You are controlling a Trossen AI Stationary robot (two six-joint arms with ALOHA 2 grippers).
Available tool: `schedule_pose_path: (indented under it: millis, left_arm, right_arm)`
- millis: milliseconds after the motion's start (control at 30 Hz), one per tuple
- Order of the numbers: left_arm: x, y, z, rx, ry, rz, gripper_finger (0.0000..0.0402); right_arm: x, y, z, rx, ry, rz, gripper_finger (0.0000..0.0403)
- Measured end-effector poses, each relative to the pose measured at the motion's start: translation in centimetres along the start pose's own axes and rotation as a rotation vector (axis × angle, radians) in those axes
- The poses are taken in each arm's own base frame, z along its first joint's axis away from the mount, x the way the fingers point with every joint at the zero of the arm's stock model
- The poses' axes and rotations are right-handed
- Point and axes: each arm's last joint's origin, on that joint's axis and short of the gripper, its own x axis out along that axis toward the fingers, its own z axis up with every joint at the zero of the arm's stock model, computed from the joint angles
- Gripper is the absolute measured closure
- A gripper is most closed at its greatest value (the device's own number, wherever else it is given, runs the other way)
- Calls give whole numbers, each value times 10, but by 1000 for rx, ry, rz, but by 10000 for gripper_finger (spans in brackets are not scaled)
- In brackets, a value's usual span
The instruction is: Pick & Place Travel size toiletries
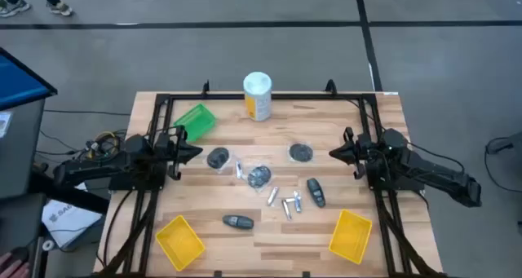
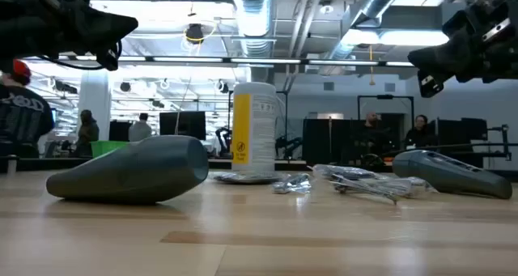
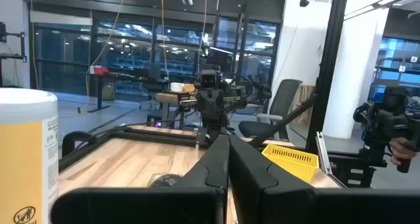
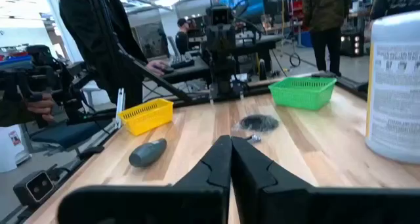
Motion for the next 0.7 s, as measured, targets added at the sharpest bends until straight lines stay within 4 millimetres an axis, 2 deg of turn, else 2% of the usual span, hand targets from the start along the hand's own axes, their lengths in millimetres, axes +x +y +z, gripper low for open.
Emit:
schedule_pose_path:
  millis: [533,600,700]
  left_arm:
    - [0,0,1,3,-10,-2,400]
    - [0,-1,4,6,-36,-6,400]
    - [-1,-2,12,-4,-128,-20,400]
  right_arm:
    - [0,1,4,-28,-39,7,403]
    - [0,2,9,-53,-83,17,403]
    - [-3,6,25,-131,-241,11,403]
